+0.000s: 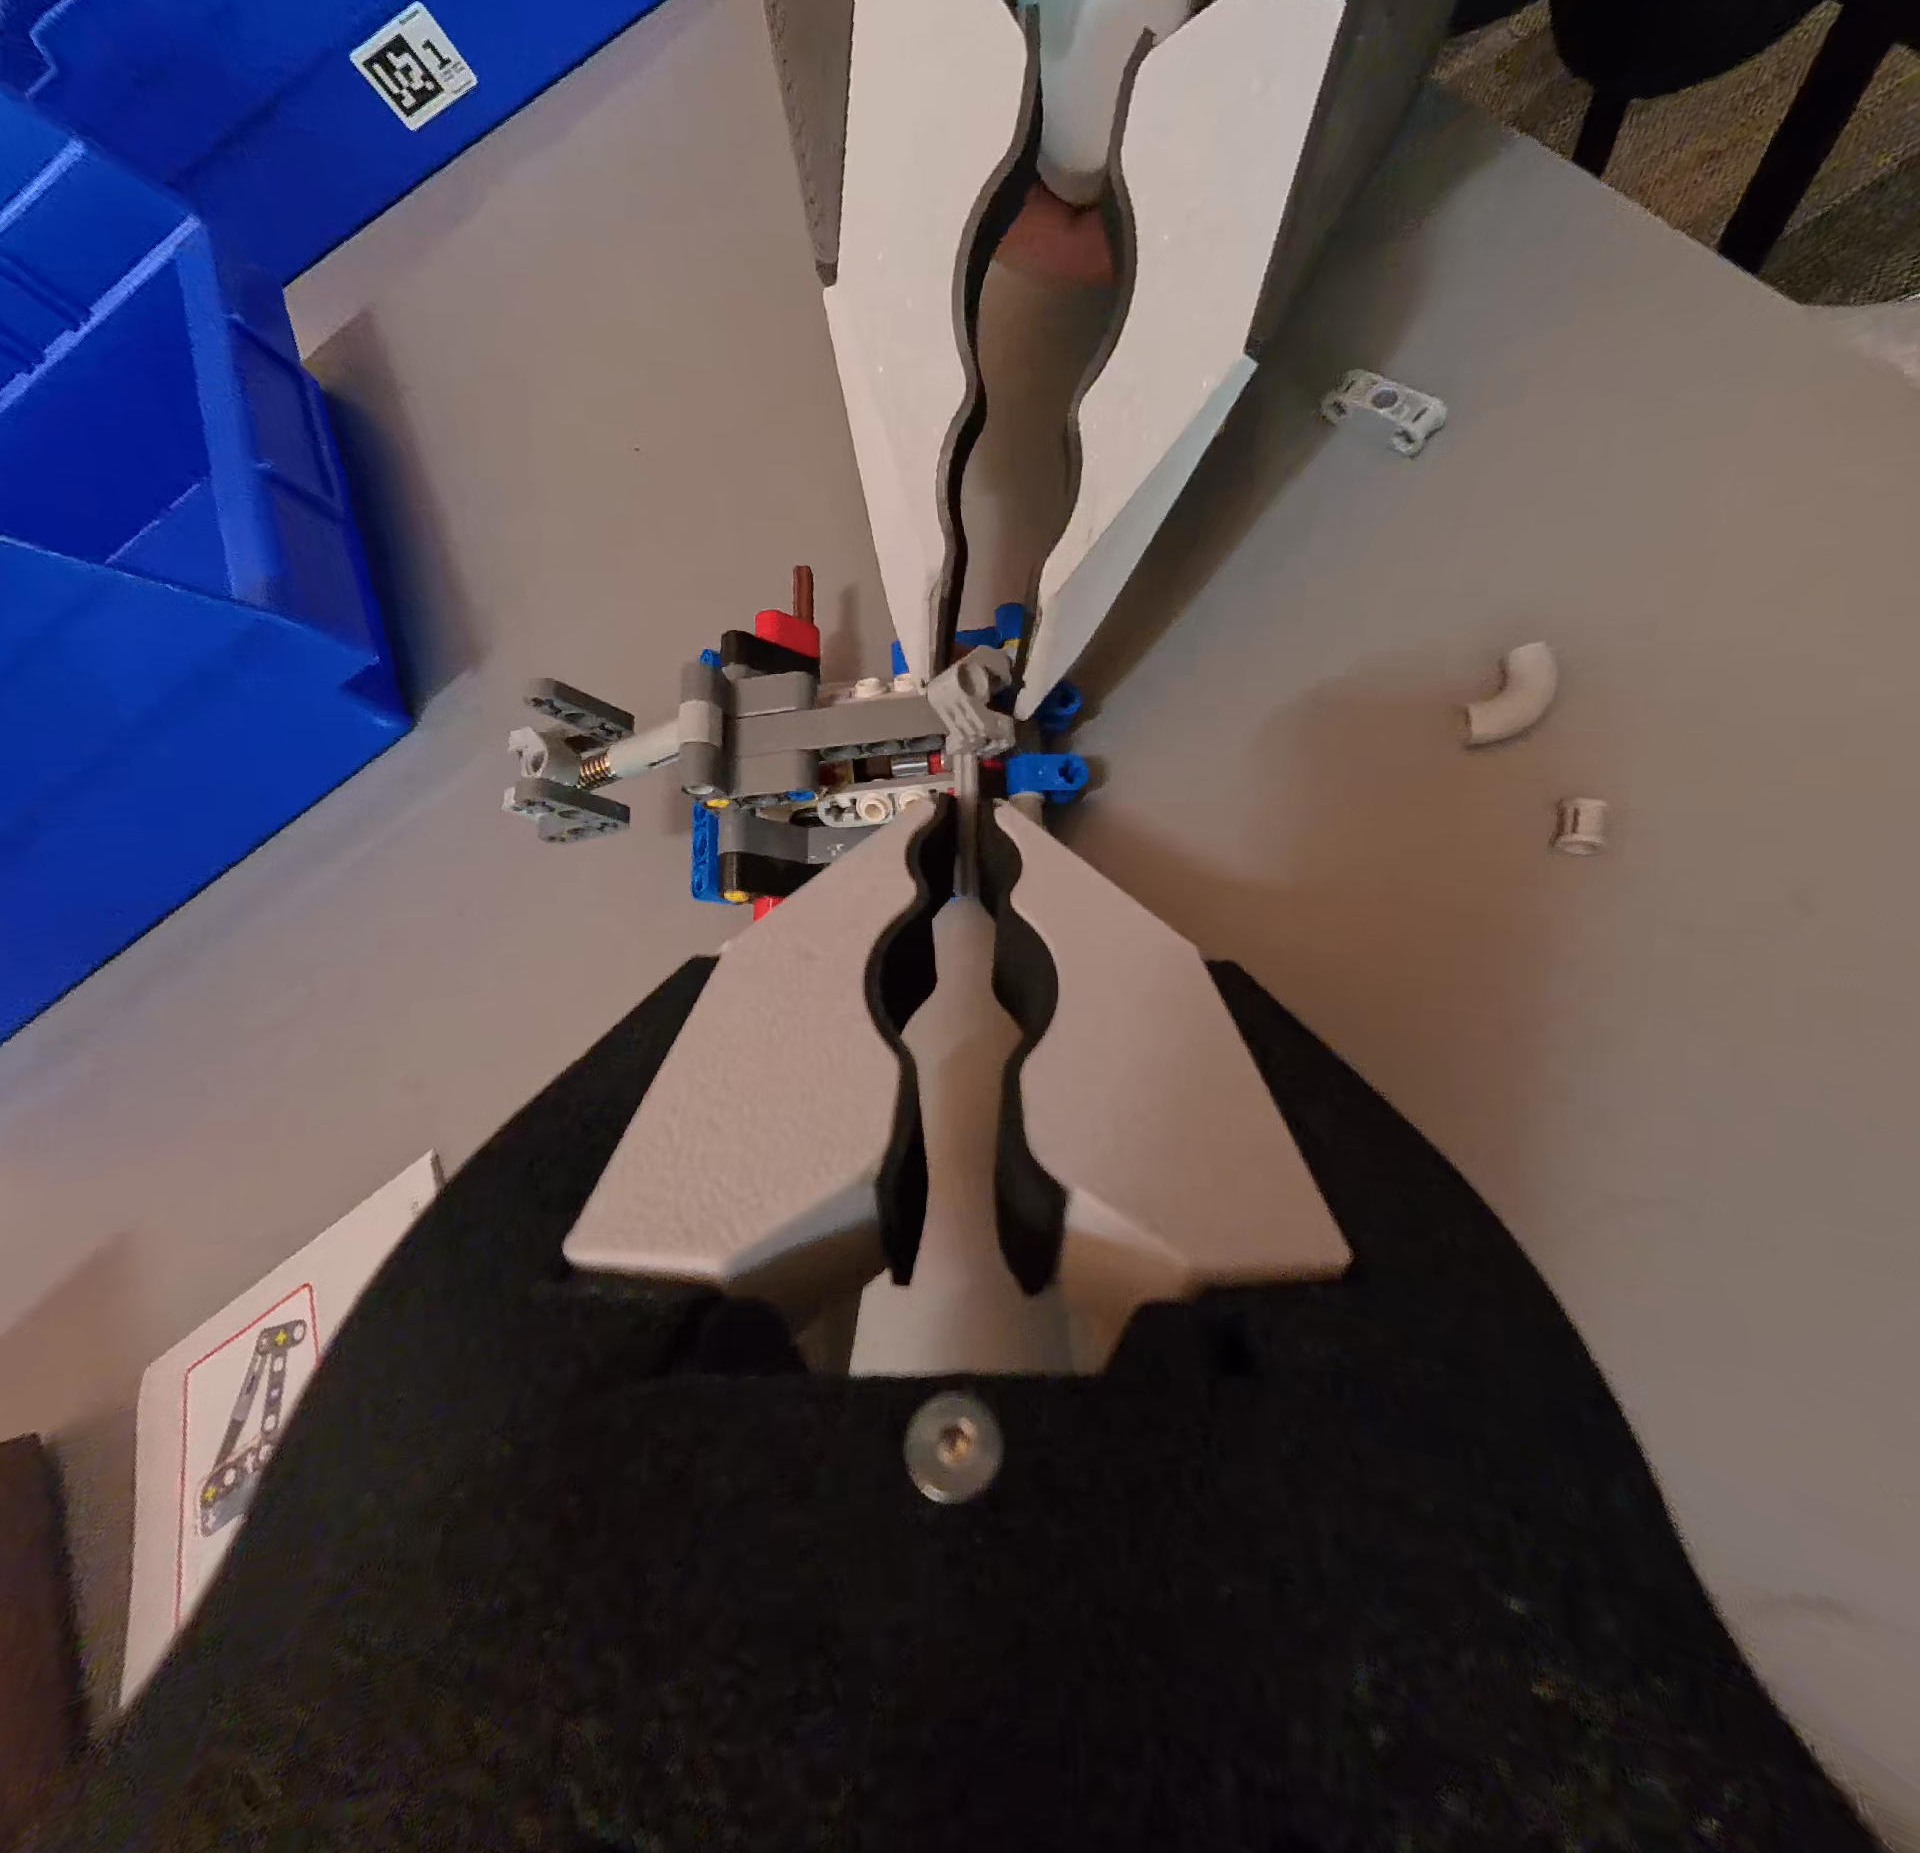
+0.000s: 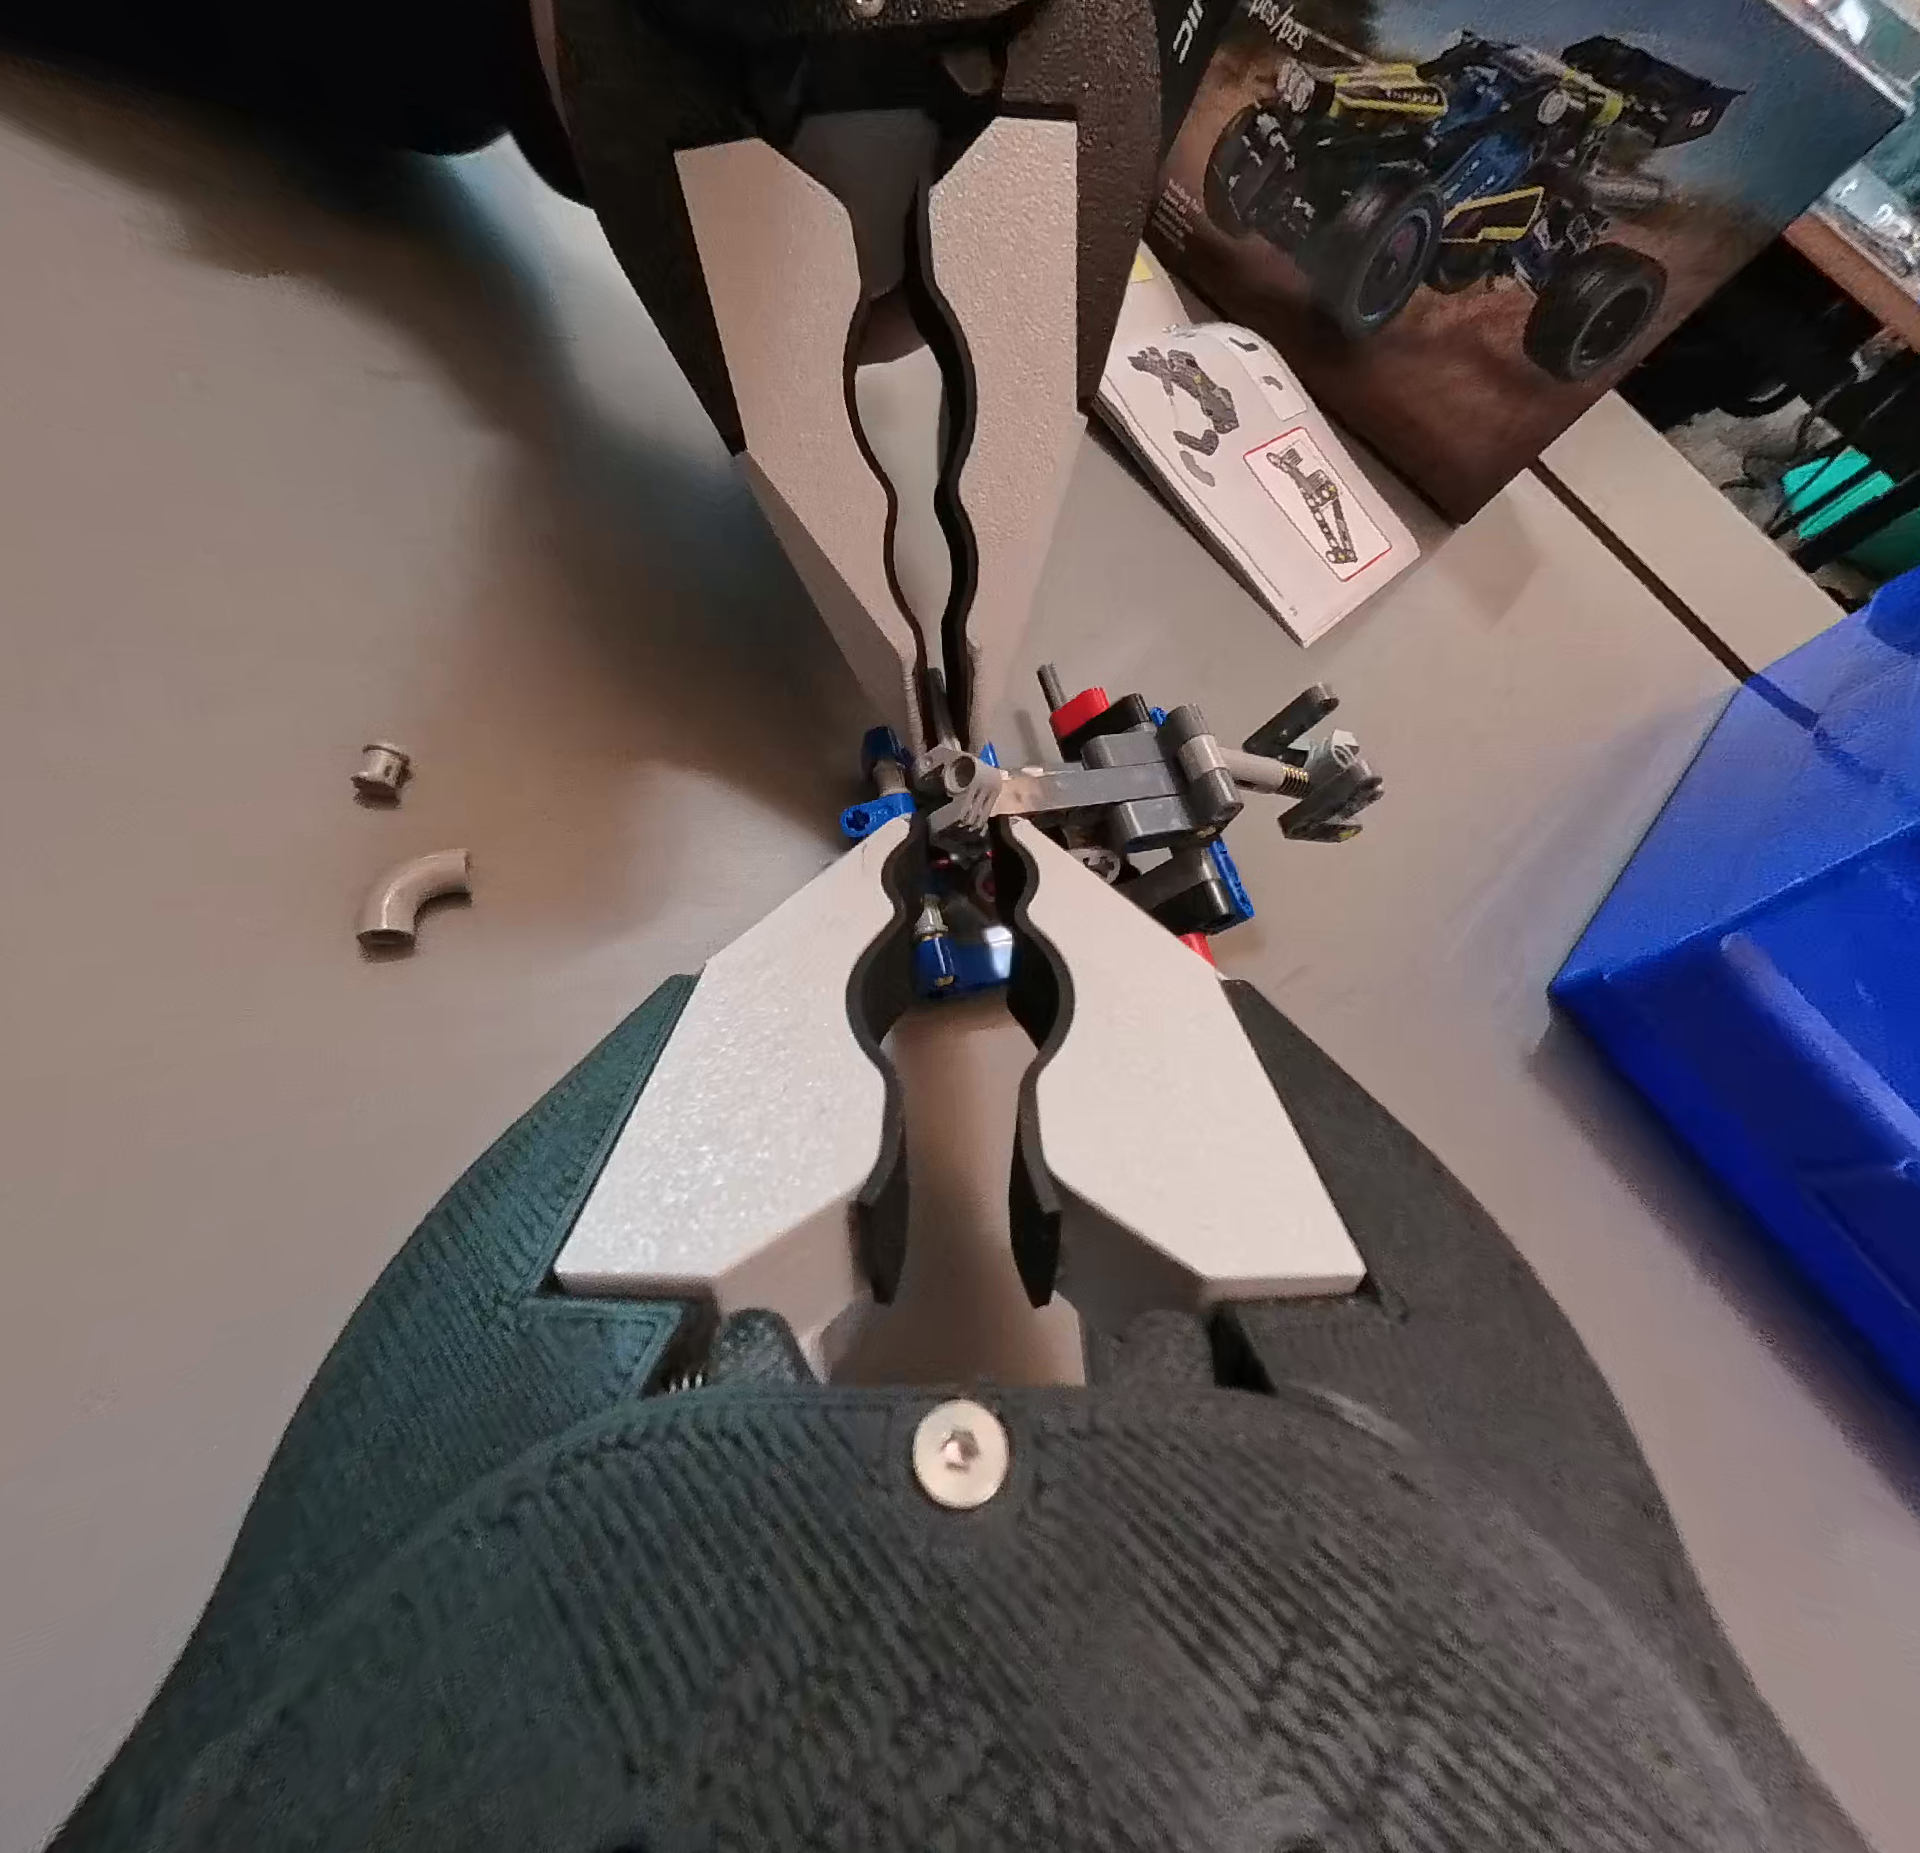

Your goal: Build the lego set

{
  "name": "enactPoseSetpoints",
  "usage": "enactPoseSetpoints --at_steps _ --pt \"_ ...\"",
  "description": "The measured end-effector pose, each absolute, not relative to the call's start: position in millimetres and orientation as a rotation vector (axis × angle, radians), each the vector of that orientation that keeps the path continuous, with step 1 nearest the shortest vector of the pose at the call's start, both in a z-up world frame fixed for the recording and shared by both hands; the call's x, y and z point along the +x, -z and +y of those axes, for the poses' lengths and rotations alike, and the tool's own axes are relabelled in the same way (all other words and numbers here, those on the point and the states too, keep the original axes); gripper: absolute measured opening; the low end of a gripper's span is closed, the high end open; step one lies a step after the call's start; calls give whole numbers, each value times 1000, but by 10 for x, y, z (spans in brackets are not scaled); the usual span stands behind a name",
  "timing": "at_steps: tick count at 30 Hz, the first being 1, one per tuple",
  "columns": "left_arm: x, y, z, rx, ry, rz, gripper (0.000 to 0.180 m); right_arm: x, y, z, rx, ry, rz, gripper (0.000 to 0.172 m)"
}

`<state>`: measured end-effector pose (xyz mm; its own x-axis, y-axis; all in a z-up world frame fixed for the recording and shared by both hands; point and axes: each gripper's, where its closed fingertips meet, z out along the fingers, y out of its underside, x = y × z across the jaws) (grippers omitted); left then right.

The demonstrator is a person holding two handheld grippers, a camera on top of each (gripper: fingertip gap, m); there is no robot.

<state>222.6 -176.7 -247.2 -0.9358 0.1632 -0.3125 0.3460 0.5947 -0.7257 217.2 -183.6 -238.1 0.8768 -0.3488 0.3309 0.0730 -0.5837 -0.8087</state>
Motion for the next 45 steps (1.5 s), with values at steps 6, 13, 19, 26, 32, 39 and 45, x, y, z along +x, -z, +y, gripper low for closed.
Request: enactPoseSetpoints --at_steps 6,13,19,26,32,39,45 --pt "2264 2496 -1786 406 1289 2628 0 2211 2411 -1841 -2143 583 224 8" --pt "2281 2498 -1817 362 1354 2685 0 2246 2412 -1857 -2143 585 253 8" --pt "2291 2494 -1835 360 1395 2694 0 2267 2412 -1867 -2143 597 269 8" --pt "2306 2497 -1857 472 1365 2609 0 2253 2408 -1906 -2139 598 243 9" --pt "2304 2495 -1857 546 1357 2579 0 2231 2392 -1910 -2129 572 214 10" --pt "2308 2492 -1855 609 1387 2569 0 2234 2401 -1900 -2137 597 182 9" --pt "2308 2493 -1865 568 1423 2647 0 2247 2412 -1893 -2145 602 206 8"
